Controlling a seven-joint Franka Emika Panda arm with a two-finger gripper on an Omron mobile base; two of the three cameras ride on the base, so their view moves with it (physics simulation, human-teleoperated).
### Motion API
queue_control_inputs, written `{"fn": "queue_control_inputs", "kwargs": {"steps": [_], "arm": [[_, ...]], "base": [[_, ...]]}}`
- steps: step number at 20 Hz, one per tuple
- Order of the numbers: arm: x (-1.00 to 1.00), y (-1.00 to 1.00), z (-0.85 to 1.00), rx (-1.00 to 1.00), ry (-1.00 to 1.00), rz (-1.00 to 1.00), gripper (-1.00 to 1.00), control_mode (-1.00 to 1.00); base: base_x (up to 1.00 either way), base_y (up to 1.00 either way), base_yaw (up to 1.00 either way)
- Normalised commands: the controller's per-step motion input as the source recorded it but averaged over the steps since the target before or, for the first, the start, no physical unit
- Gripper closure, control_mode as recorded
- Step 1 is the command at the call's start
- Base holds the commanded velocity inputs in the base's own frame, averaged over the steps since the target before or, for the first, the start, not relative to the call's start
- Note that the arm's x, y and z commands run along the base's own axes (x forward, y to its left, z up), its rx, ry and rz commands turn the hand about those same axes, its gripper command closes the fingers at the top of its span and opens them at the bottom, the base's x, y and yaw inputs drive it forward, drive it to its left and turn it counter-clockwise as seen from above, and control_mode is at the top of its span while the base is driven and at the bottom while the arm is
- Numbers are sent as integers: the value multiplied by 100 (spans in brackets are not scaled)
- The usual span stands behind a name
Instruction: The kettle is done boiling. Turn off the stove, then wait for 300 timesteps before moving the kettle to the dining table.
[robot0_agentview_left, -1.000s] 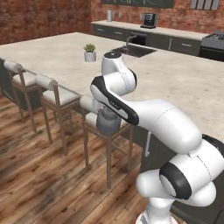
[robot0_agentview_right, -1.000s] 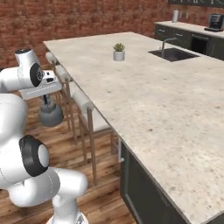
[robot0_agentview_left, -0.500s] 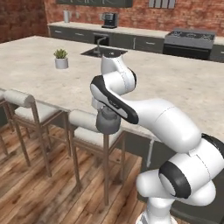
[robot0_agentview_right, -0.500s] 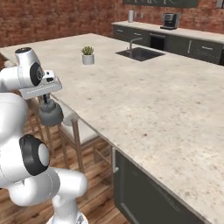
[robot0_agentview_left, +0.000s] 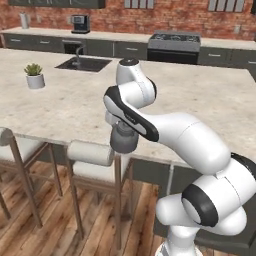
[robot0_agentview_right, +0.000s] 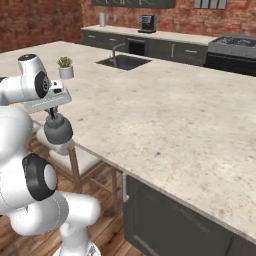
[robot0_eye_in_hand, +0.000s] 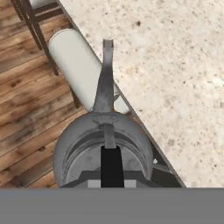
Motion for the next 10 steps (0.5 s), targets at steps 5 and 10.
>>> {"fn": "queue_control_inputs", "kwargs": {"steps": [5, 10], "arm": [[0, 0, 0, 0, 0, 0, 100, 100], [0, 0, 0, 0, 0, 0, 100, 100]], "base": [[38, 56, -39], [42, 59, -37]]}}
